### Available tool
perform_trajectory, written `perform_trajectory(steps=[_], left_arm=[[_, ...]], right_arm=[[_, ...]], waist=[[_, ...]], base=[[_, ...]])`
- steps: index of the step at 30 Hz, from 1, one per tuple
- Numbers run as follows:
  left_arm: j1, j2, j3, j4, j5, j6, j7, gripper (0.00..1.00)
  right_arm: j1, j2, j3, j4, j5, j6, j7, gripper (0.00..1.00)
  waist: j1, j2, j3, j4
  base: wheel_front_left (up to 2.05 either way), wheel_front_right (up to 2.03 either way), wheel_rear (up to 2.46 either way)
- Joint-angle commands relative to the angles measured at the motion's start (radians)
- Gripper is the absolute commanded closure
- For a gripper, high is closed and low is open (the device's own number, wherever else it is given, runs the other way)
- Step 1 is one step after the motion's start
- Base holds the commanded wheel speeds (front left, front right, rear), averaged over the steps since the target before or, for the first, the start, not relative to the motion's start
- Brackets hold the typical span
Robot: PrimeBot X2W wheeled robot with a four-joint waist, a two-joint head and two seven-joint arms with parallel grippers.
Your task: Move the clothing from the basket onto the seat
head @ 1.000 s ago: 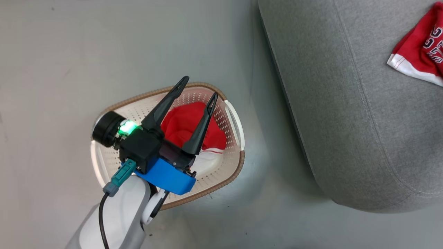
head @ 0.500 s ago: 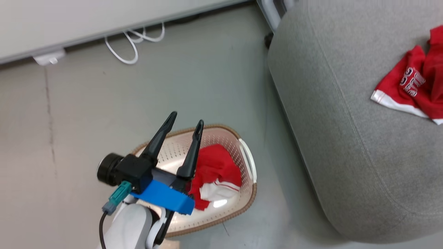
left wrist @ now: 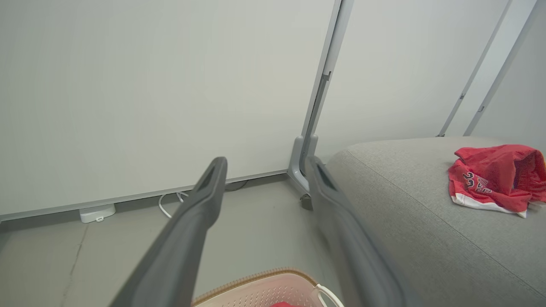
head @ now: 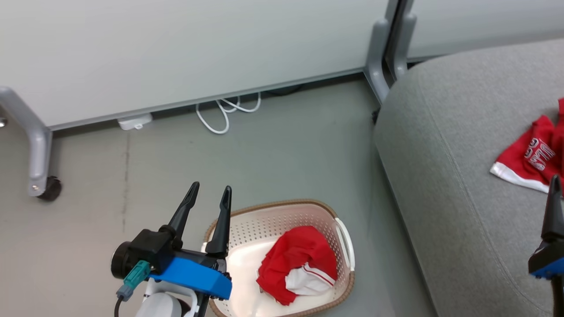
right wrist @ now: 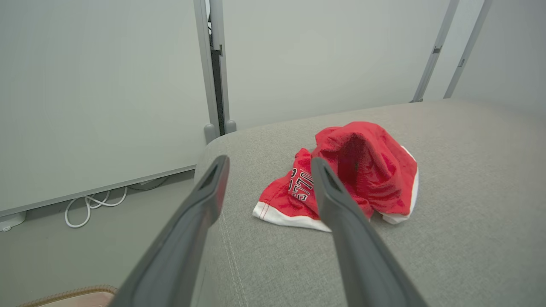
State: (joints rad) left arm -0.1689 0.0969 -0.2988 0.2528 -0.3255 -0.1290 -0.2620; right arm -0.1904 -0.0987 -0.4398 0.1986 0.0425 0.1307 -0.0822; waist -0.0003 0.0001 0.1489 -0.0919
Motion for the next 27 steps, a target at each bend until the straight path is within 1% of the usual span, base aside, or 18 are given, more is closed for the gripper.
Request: perform_trajectory(steps=[1,5,9,12,16,23,27], left_arm=[[0.016,-0.002,0.017,0.007,0.005,-0.002,-0.005,0.00],[0.035,-0.009,0.048,0.020,0.009,-0.002,-0.004,0.00],[0.048,-0.013,0.075,0.035,0.012,-0.002,-0.004,0.00],[0.056,-0.013,0.087,0.049,0.016,-0.002,-0.004,0.00],[0.059,-0.008,0.103,0.067,0.018,-0.002,-0.004,0.00],[0.057,0.003,0.115,0.106,0.015,-0.002,-0.005,0.00],[0.051,0.002,0.119,0.126,0.016,-0.002,-0.004,0.00]], right_arm=[[0.046,0.017,0.011,-0.045,-0.002,0.000,0.005,0.00],[0.115,0.040,0.028,-0.114,0.004,0.000,0.011,0.00],[0.165,0.047,0.058,-0.152,0.019,0.000,0.021,0.00],[0.196,0.048,0.087,-0.151,0.055,0.000,0.023,0.00],[0.225,0.048,0.133,-0.141,0.067,0.000,0.016,0.00],[0.233,0.048,0.238,-0.110,0.080,0.000,-0.004,0.00],[0.228,0.048,0.281,-0.088,0.089,0.000,-0.010,0.00]], waist=[[0.0003,-0.0001,-0.038,0.039],[0.0003,-0.0001,-0.063,0.070],[0.0003,-0.0001,-0.083,0.097],[0.0003,-0.0001,-0.097,0.114],[0.0003,-0.0001,-0.112,0.133],[0.0003,-0.0001,-0.134,0.145],[0.0003,-0.0001,-0.144,0.148]], base=[[0.00,0.00,0.00],[0.00,0.00,0.00],[0.00,0.00,0.00],[0.00,0.00,0.00],[0.00,0.00,0.00],[0.00,0.00,0.00],[0.00,0.00,0.00]])
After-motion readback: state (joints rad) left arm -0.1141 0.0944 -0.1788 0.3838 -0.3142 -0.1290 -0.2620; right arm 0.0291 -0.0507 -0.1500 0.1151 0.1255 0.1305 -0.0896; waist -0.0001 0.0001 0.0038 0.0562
